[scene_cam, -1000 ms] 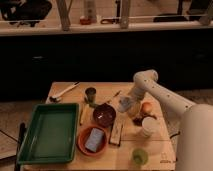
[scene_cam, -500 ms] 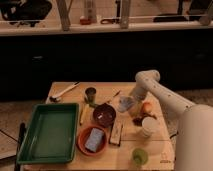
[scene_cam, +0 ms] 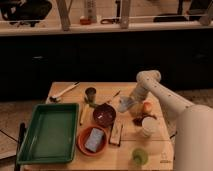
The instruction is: Place towel in tray
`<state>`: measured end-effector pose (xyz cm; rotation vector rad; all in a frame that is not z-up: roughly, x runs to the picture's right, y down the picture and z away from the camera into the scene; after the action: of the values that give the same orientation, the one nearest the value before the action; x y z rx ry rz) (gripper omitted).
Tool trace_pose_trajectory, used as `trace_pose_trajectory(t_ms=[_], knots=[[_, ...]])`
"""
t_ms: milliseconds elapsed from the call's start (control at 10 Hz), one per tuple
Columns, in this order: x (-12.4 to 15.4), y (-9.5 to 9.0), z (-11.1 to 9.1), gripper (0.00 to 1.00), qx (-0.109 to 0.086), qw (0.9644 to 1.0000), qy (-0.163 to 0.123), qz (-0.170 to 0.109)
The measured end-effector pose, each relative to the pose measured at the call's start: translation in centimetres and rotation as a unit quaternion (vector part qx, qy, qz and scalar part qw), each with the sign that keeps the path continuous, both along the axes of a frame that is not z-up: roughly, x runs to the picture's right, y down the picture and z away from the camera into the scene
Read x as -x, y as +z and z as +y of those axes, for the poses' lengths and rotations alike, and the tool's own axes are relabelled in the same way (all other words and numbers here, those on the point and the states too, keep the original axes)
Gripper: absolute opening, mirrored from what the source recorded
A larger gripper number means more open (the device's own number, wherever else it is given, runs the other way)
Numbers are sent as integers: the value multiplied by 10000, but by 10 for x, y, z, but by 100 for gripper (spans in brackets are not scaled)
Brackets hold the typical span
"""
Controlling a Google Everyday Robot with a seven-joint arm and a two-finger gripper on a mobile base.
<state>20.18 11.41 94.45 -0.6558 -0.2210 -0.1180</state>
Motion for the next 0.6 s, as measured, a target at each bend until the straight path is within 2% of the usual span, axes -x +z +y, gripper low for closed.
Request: trace_pose_trajectory(t_ms=[100, 300, 600], knots=[[16, 2, 0, 80, -29, 9999, -89, -117], [26, 3, 0, 79, -50, 9996, -171, -213], [30, 7, 2, 52, -67, 9991, -273, -312]])
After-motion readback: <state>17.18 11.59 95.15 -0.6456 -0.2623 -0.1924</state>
